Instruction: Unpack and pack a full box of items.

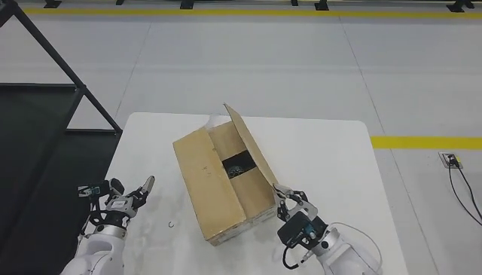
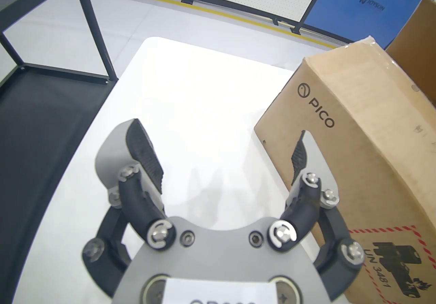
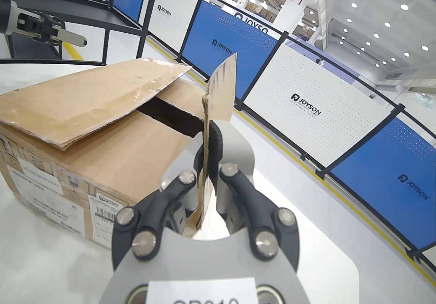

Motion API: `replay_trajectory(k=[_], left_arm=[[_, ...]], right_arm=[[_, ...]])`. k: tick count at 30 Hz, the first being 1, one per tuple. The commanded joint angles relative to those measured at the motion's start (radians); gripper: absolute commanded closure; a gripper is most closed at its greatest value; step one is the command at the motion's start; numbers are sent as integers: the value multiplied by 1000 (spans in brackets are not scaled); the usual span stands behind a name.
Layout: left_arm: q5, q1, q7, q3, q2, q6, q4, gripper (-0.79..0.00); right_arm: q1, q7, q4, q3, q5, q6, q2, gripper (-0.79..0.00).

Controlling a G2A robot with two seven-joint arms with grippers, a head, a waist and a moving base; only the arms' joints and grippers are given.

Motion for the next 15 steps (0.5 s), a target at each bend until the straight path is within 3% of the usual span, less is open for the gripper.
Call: replay_trajectory(k=[1,15], left_arm=[[0,0,0,0,0,0,0,-785],[-21,-23,-8,-6,-2,4,22,-785]], right_arm=[[0,0,0,0,0,0,0,0],[39,-25,37,57,134,-141,9,0]])
